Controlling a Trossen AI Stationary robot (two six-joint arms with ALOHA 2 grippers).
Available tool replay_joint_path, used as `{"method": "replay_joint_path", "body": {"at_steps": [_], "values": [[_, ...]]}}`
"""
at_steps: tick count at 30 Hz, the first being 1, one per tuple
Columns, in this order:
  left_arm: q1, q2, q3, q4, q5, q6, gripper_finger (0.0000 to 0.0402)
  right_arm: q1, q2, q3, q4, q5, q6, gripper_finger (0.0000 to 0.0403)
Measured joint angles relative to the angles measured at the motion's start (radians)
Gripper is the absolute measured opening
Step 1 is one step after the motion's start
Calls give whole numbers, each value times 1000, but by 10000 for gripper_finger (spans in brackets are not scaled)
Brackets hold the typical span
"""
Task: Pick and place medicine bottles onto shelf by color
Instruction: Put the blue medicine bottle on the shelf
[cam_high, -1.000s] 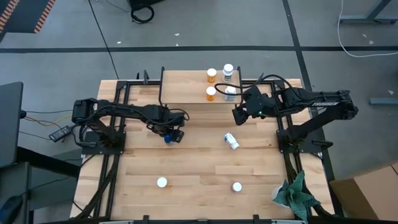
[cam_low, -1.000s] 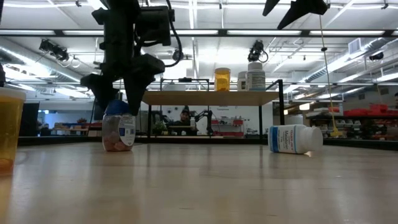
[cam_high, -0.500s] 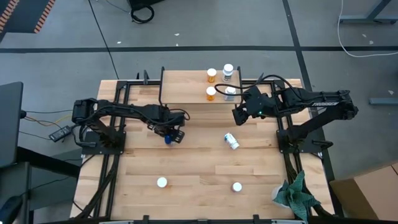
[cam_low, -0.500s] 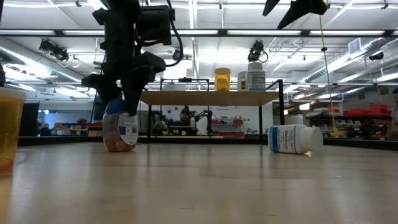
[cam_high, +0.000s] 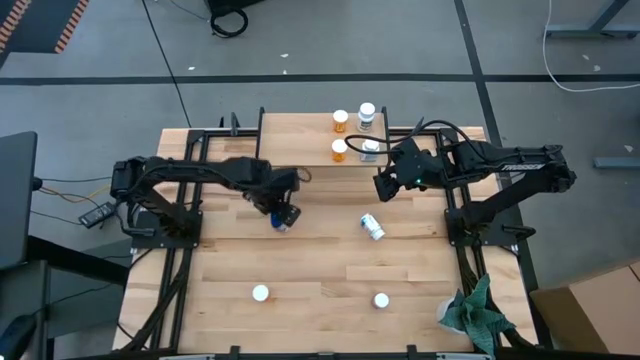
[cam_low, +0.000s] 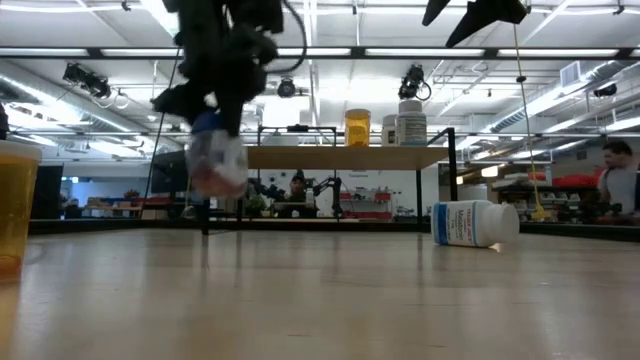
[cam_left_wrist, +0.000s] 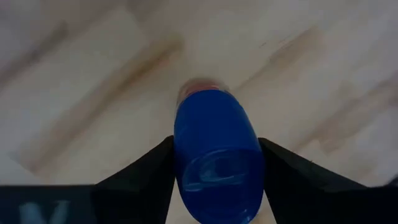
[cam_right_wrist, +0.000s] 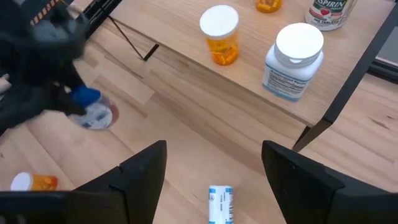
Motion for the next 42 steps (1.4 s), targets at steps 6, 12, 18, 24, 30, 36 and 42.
{"method": "replay_joint_path", "body": {"at_steps": [6,12,18,24,30,36,42], "values": [[84,0,222,-110,-42,238,208,0,0,0,0,0,-1,271],[211,8,396,-209,-104,575,218,0,0,0,0,0,-1,271],[349,37,518,-274,-102,743,206,0,0,0,0,0,2,271],[417,137,694,-372,-94,827,219,-1,0,0,4,3,16,271],[436,278,900,-437,-91,887,220,-1,0,0,5,7,30,271],[457,379,977,-457,-99,907,209,-1,0,0,5,7,30,271],[478,443,977,-434,-146,907,223,-1,0,0,5,7,27,271]]}}
